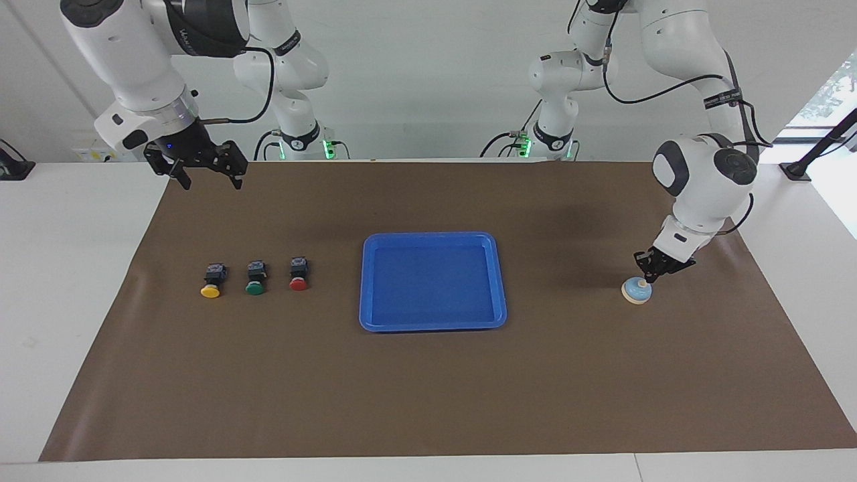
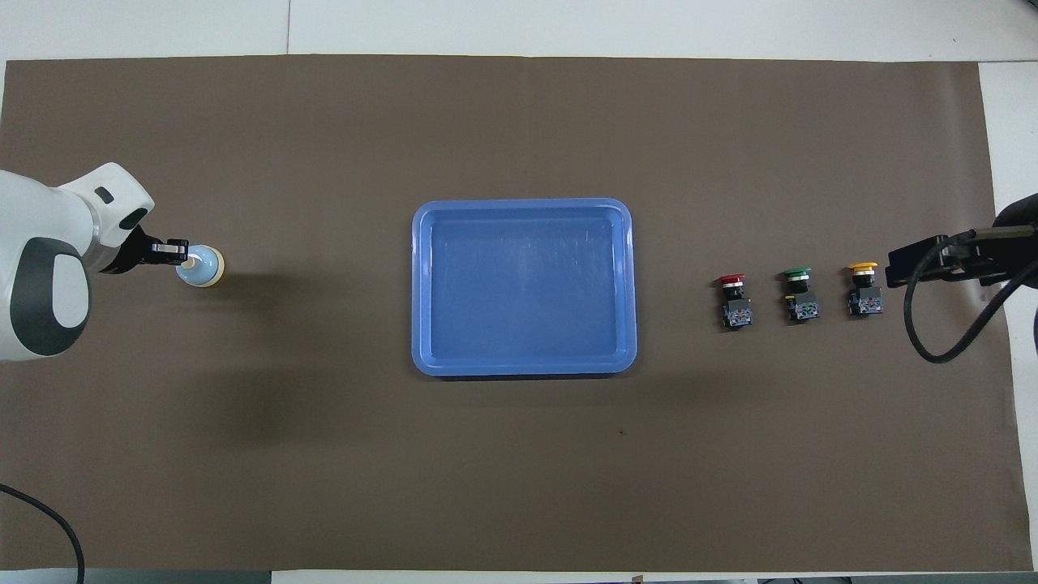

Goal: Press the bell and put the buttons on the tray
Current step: 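Press down on the bell top with the left gripper, then lift the left gripper off the bell and draw it back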

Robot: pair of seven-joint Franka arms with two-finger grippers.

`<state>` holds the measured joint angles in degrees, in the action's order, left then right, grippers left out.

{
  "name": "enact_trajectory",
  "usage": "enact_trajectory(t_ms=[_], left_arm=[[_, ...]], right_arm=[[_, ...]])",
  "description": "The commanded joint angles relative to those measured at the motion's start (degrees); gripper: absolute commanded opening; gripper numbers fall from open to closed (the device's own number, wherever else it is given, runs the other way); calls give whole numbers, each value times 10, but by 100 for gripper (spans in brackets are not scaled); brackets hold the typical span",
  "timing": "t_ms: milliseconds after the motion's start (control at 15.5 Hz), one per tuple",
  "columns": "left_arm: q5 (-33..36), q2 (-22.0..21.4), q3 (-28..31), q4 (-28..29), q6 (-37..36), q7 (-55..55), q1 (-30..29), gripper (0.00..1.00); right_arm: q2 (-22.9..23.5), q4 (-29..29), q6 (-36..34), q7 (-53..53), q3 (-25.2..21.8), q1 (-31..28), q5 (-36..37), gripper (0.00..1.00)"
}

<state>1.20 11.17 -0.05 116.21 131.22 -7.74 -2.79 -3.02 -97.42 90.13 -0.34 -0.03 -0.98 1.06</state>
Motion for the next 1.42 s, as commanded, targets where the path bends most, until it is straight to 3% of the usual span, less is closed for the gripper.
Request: enact_trajectory(t_ms=[0,259,453,582,711,841,1035,1164,1358], left_arm=[[7,5,0,12,26,-1,0,0],[7,15,0,20,35,-1,1,0],[7,16,0,57,89,0,2,0],[7,16,1,48,77,-2,1,0],[7,10,0,23,35,-3,2,0],[8,-2,0,-37,-65,-3,3,0],[8,-13,-3,-138,-238,-2,3,45],[7,-29,-5,-182,-318,1,6,100],[6,-89,-6,-179,-361,0,12,100]], right_arm=[[-8,-8,-5,-12,6,-9,3,100],[-8,-8,-5,-12,6,-9,3,100],[-8,-8,-5,-12,6,-9,3,100],[-8,-8,-5,-12,6,-9,3,100],[-8,-8,-5,-12,6,-9,3,100],[-8,-8,-5,-12,6,-9,3,100],[-8,-8,-5,-12,6,-9,3,100],[-8,-8,-5,-12,6,-9,3,100],[-8,-8,-5,-12,6,-9,3,100]])
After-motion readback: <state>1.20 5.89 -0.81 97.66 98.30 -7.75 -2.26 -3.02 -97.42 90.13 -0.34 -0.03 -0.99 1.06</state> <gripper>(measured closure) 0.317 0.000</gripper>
